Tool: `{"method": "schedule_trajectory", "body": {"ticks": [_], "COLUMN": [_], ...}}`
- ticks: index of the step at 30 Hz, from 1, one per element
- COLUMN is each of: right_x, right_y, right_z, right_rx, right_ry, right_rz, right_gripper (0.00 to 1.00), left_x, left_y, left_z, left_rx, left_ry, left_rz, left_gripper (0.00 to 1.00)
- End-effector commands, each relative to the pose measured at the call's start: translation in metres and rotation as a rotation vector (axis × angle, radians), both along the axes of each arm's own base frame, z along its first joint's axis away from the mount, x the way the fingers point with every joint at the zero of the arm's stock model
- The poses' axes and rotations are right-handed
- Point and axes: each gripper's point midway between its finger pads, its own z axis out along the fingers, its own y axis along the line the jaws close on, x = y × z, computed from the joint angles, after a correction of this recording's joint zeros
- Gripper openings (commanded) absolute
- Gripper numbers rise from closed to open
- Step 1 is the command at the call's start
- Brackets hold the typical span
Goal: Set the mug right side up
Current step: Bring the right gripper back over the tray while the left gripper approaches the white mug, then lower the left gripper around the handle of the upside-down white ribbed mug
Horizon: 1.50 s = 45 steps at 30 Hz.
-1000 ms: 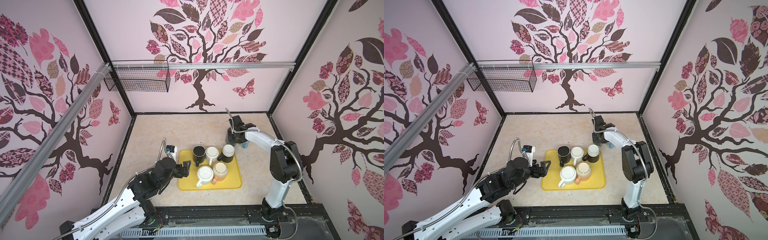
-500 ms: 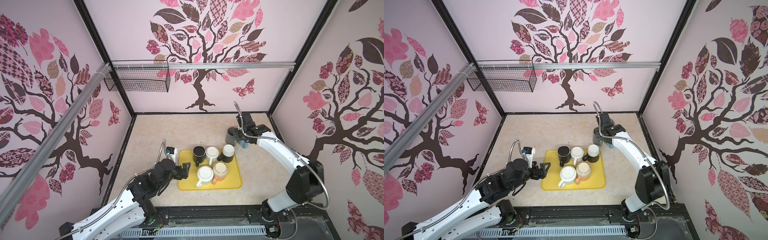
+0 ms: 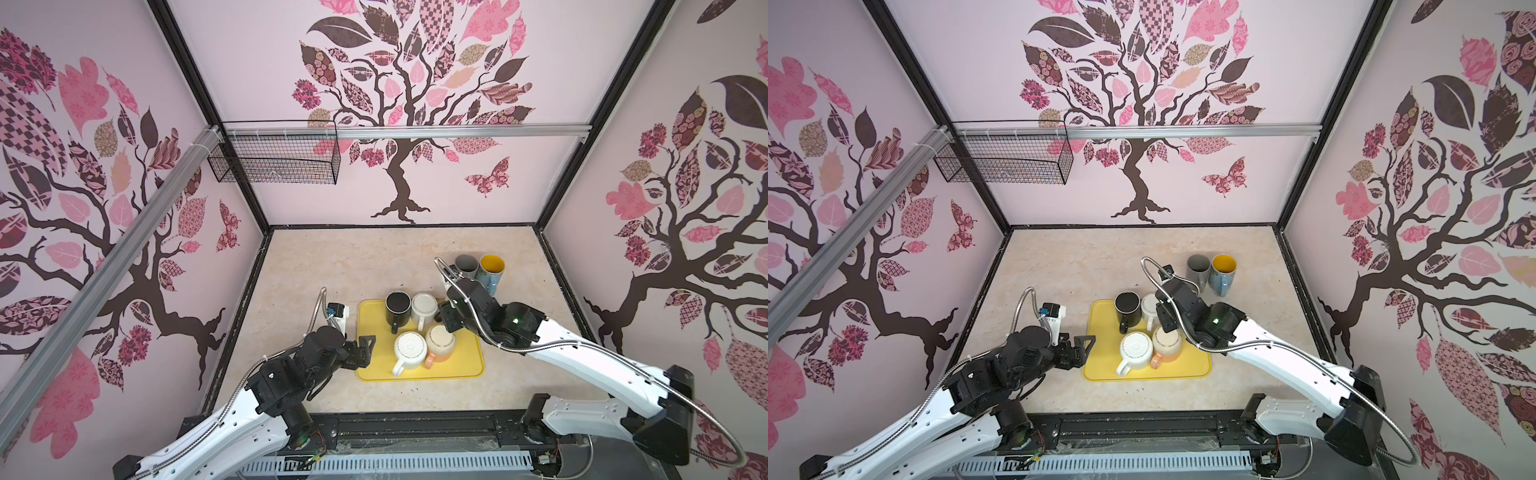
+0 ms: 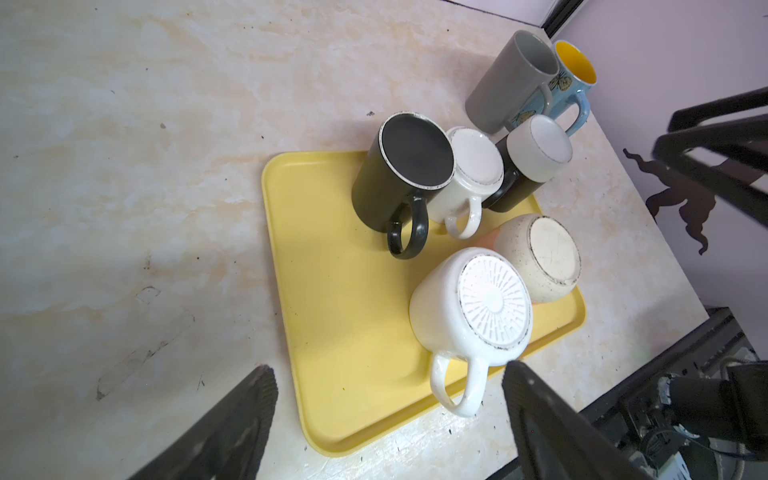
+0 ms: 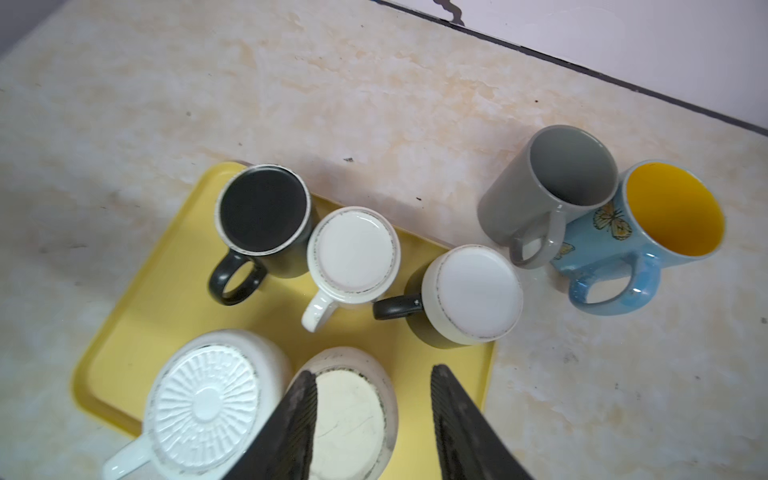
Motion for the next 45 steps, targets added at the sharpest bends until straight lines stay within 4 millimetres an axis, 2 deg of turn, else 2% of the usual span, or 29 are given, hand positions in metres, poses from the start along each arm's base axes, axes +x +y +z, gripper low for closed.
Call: {"method": "schedule_trajectory", "body": {"ticks": [1,6,11,14,19,28,36,45], "right_x": [-0.028,-0.057,-0.073,-0.079,-0.079,-0.072,-0.074,-0.076], "right_y": [0.026,0.022,0.016,0.017,0.014,0.004,0.006,0.007], "right_z": [0.016,0.006,-0.022,-0.026,-0.027,-0.042,-0.046,-0.052], "right_rx": [0.202,0.146,0.128,0.187,0.228,0.202,0.206,0.213], "right_ry": [0.089,0.155,0.245,0.252,0.239,0.216,0.233,0.244], "right_rz": [0.115,0.189,0.202,0.208,0.185,0.121,0.124,0.127], "right_gripper": [0.48,0.48,0.48,0.47,0.46,0.43,0.42,0.42], "left_x": [-0.012,-0.021,-0.023,-0.023,-0.022,-0.02,-0.021,-0.024], "left_y": [0.002,0.001,-0.02,-0.034,-0.057,-0.078,-0.087,-0.095], "left_z": [-0.019,-0.022,-0.036,-0.04,-0.036,-0.042,-0.047,-0.054], "left_rx": [0.012,0.01,0.032,0.069,0.127,0.097,0.115,0.14], "left_ry": [0.055,0.046,0.053,0.049,0.039,0.023,0.046,0.054], "left_rz": [-0.015,-0.03,-0.077,-0.103,-0.152,-0.19,-0.216,-0.241], "left_gripper": [0.87,0.86,0.84,0.82,0.78,0.71,0.6,0.56]}}
